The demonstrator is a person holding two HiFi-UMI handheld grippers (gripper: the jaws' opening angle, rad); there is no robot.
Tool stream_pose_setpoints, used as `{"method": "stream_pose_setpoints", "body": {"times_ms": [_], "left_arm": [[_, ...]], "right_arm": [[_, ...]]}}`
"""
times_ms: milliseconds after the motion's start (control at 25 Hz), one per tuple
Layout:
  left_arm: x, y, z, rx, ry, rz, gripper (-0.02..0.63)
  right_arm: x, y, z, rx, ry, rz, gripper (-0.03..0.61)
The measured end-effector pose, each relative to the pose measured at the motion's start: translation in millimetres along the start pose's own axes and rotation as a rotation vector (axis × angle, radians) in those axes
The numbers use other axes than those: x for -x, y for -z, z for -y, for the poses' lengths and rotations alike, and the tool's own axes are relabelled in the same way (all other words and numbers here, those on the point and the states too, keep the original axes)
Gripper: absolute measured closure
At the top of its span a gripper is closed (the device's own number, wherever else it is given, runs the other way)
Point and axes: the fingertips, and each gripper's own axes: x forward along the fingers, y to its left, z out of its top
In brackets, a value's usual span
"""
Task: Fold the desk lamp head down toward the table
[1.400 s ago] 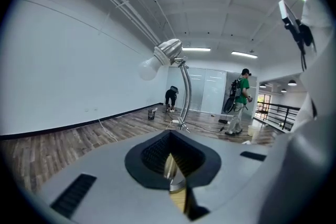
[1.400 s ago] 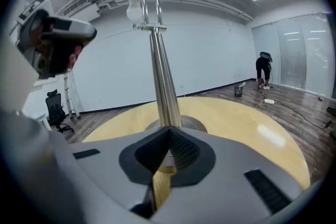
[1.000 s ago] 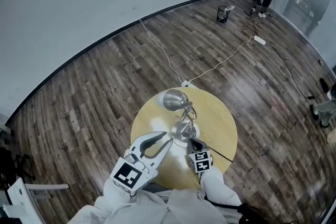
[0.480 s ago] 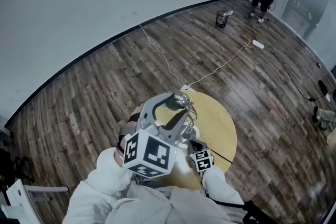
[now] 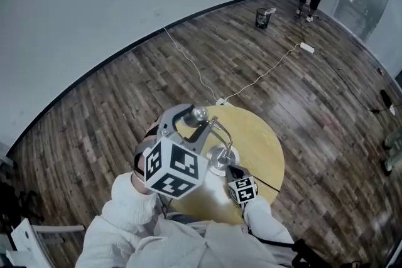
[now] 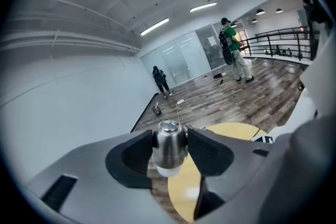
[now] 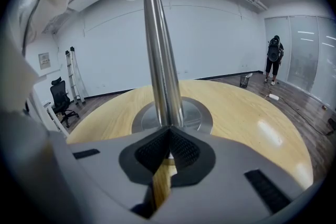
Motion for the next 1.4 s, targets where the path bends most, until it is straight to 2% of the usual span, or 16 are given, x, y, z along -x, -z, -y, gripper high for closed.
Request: {"method": "stream_pose_setpoints", "body": {"times_ms": [80, 240, 440, 560, 680, 760, 920, 1120, 1400], "left_arm": [[-12, 29, -16, 0.104, 0.029, -0.040, 0.402], [-32, 75, -32, 0.327, 0.167, -0.062, 0.400], [-50, 117, -36, 0.465, 0.277, -0.092, 0.400], [-64, 147, -34, 0.473, 0.277, -0.160, 0.403], [-89, 180, -15, 0.381, 0.271, -0.265, 0.435], [-106, 198, 3, 0.380, 0.308, -0.297, 0.473], [-122, 212, 20, 0.467, 0.378, -0.285, 0.482], [-132, 213, 27, 0.464, 0.430, -0.307, 0.483], [-144, 231, 54, 0.521, 0.535, -0.337, 0.503]], "right_arm": [[-1, 0, 1, -0.009, 0.002, 0.005, 0.566], [1, 0, 3, -0.023, 0.006, 0.010, 0.566], [-2, -1, -1, -0.032, 0.004, 0.007, 0.566], [-4, -3, -2, -0.034, 0.005, 0.007, 0.566], [-5, -3, -1, -0.039, 0.009, 0.008, 0.566], [-6, -3, -1, -0.045, 0.011, 0.008, 0.566], [-6, -4, 3, -0.050, 0.010, 0.009, 0.566], [-6, -4, 8, -0.080, 0.025, 0.018, 0.566], [-7, -4, 4, -0.084, 0.029, 0.012, 0.566]]}}
